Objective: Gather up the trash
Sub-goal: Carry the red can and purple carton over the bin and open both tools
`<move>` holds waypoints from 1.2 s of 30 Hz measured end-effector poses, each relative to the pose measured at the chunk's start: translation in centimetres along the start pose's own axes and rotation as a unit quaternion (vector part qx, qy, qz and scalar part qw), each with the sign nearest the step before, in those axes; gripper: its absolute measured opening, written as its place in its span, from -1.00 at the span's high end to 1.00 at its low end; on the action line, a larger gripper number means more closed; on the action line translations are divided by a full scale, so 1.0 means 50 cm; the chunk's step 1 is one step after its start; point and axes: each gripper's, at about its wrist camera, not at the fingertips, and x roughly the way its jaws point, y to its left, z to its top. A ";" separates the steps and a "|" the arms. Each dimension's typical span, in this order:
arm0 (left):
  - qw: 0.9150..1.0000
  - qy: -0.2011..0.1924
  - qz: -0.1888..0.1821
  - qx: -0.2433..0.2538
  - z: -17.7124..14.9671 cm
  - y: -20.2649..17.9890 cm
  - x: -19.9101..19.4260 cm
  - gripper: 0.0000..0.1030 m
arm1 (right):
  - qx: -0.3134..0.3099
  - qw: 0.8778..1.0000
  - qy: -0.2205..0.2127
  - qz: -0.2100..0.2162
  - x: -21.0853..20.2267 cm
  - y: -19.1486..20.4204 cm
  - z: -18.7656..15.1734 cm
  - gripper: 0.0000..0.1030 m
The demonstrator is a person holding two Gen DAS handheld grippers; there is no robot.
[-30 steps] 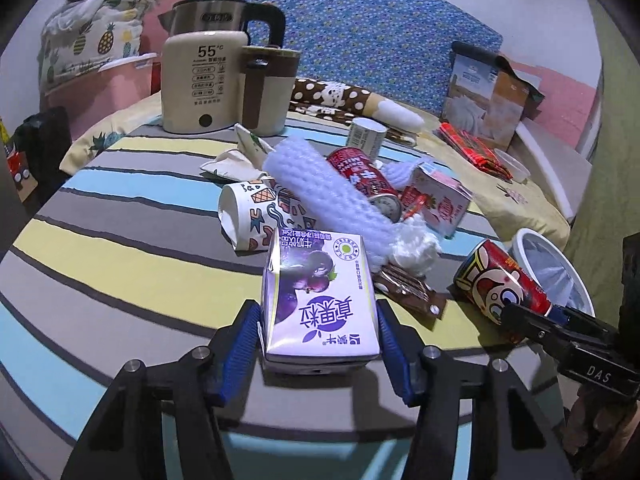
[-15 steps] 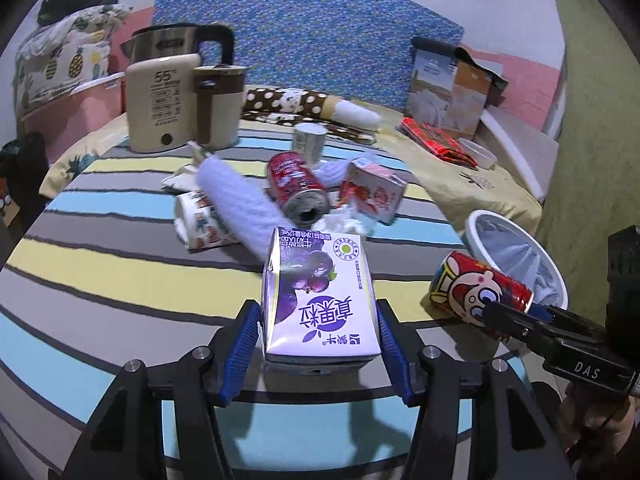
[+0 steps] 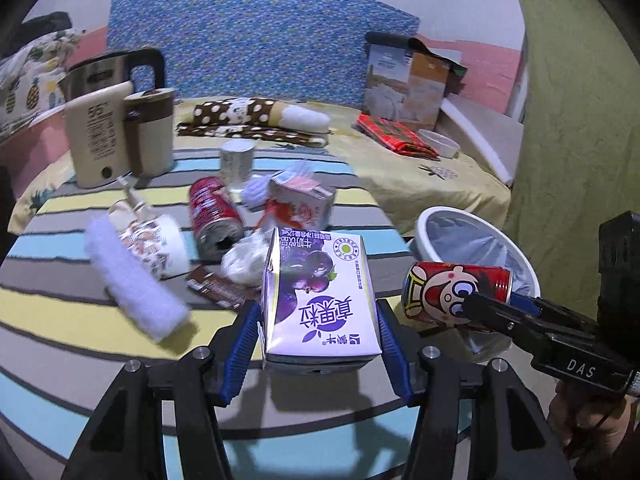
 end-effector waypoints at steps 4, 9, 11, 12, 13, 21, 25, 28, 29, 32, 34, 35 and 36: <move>1.000 -0.001 -0.011 0.010 0.010 -0.027 0.010 -0.11 | 0.007 1.000 -0.017 -0.007 -0.019 -0.019 0.007 -0.06; 0.999 -0.001 -0.031 0.030 0.031 -0.072 0.030 -0.11 | 0.024 0.999 -0.039 -0.026 -0.047 -0.058 0.017 -0.06; 0.998 -0.001 -0.042 0.039 0.039 -0.093 0.039 -0.11 | 0.032 0.998 -0.045 -0.039 -0.056 -0.078 0.018 -0.06; 0.998 -0.001 -0.050 0.045 0.044 -0.109 0.046 -0.11 | 0.039 0.997 -0.048 -0.048 -0.062 -0.090 0.016 -0.06; 0.997 -0.001 -0.055 0.050 0.046 -0.118 0.051 -0.11 | 0.043 0.996 -0.050 -0.054 -0.066 -0.097 0.016 -0.06; 0.989 0.006 -0.107 0.098 0.066 -0.222 0.109 -0.11 | 0.077 0.990 -0.055 -0.106 -0.090 -0.155 0.002 -0.06; 0.985 0.015 -0.126 0.116 0.065 -0.269 0.140 -0.11 | 0.084 0.987 -0.054 -0.126 -0.097 -0.170 -0.003 -0.06; 0.982 0.022 -0.137 0.127 0.068 -0.294 0.163 -0.11 | 0.090 0.985 -0.052 -0.137 -0.101 -0.190 -0.005 -0.06; 0.982 0.025 -0.138 0.130 0.067 -0.302 0.170 -0.12 | 0.091 0.985 -0.051 -0.139 -0.102 -0.196 -0.003 -0.06; 0.980 0.031 -0.145 0.135 0.067 -0.315 0.189 -0.12 | 0.097 0.983 -0.047 -0.147 -0.101 -0.208 -0.006 -0.06; 0.979 0.036 -0.149 0.136 0.069 -0.321 0.203 -0.12 | 0.100 0.982 -0.044 -0.152 -0.100 -0.216 -0.008 -0.06; 0.978 0.038 -0.151 0.138 0.069 -0.324 0.209 -0.12 | 0.101 0.982 -0.044 -0.155 -0.101 -0.219 -0.009 -0.06; 0.978 0.039 -0.152 0.138 0.071 -0.323 0.215 -0.12 | 0.101 0.981 -0.044 -0.157 -0.103 -0.223 -0.010 -0.06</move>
